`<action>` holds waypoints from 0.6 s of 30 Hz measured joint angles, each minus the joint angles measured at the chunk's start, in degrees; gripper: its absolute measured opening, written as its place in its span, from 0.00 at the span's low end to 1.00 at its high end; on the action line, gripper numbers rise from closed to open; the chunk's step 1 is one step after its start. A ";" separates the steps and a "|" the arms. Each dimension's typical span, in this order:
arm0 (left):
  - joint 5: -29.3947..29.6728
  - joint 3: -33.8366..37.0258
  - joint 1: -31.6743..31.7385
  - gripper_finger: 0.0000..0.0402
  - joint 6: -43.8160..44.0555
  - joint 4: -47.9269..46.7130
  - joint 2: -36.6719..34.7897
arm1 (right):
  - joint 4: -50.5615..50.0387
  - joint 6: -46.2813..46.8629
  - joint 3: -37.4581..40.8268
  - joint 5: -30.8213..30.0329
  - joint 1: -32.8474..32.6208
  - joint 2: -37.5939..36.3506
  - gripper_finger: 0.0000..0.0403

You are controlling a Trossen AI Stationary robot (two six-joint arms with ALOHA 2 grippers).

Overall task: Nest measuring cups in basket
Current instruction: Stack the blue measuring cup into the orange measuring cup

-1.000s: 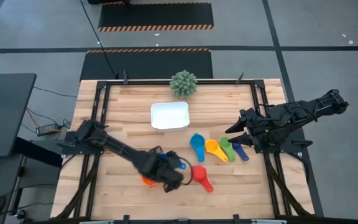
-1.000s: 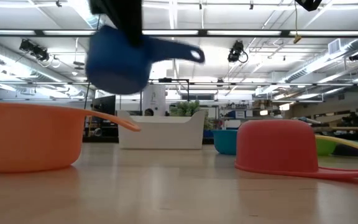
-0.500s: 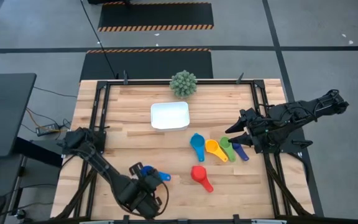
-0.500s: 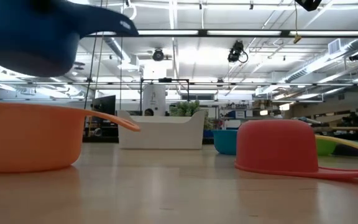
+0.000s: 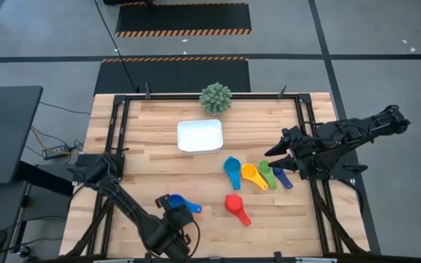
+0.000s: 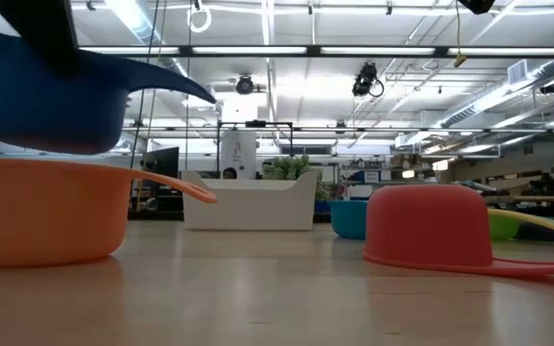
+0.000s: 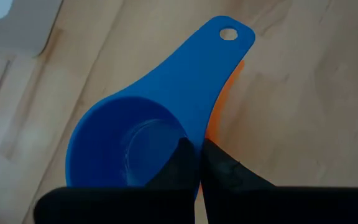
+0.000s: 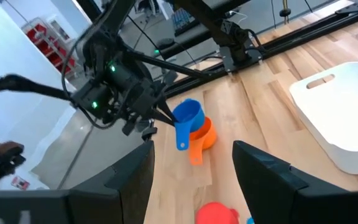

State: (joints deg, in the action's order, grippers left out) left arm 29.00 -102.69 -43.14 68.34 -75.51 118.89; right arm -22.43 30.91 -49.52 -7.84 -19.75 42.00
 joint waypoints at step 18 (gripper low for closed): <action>0.32 0.06 0.17 0.02 -0.40 -0.65 3.97 | 3.67 0.44 0.00 -0.01 0.00 0.00 0.56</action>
State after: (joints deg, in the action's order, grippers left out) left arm 29.32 -102.64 -42.97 67.93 -76.16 122.86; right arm -18.76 31.35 -49.52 -7.85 -19.75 42.00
